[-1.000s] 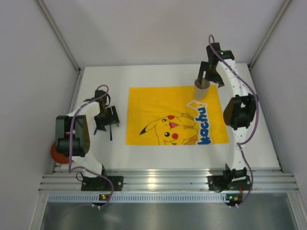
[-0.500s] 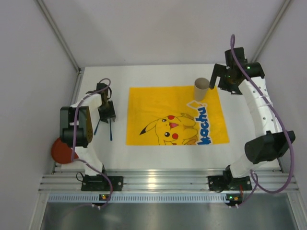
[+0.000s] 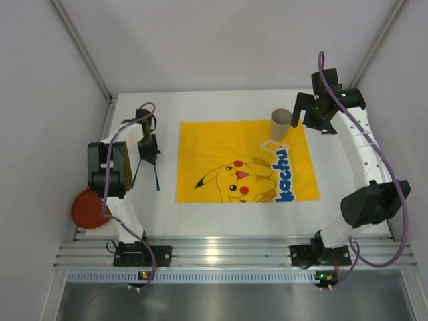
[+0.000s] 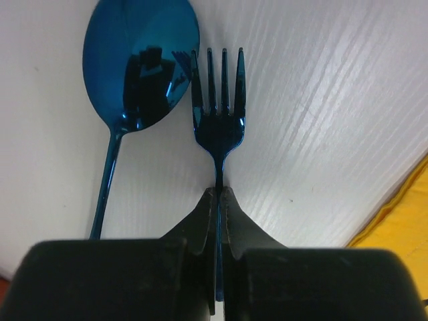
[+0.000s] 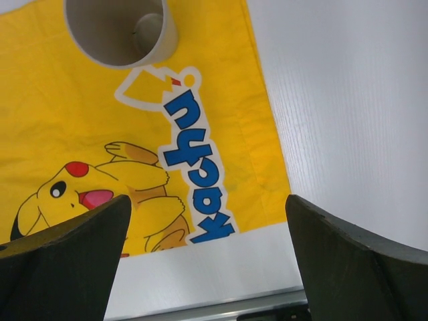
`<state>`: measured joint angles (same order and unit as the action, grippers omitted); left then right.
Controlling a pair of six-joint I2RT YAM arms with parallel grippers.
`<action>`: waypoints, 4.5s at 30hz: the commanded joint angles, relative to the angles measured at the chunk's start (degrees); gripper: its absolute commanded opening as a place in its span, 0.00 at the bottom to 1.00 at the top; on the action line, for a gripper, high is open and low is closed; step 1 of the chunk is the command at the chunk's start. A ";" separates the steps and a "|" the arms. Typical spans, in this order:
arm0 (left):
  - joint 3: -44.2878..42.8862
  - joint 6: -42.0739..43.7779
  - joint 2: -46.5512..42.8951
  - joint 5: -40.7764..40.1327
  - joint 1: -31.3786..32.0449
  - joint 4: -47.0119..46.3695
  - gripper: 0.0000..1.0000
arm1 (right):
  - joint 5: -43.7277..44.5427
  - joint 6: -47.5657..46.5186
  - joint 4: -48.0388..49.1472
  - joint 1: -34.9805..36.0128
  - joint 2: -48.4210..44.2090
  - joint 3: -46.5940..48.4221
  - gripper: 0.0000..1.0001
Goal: Set the dinner table for one person
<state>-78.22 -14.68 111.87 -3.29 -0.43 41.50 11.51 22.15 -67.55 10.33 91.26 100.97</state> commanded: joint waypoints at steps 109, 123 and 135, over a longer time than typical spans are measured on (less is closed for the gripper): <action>-29.62 -23.28 1.24 22.97 26.88 -3.96 0.00 | -42.53 15.99 40.55 15.87 -10.05 -29.42 1.00; -26.29 -33.05 -2.97 32.03 31.63 -16.44 0.00 | -45.70 19.60 49.71 14.99 -7.24 -33.38 0.33; -22.24 -33.58 -6.58 32.56 31.63 -18.48 0.32 | -38.50 13.54 41.28 12.62 -9.17 -33.73 0.00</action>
<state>-100.84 -45.67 110.04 26.85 30.79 25.80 -31.09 38.48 -24.05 24.71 83.70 66.61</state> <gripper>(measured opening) 0.244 0.016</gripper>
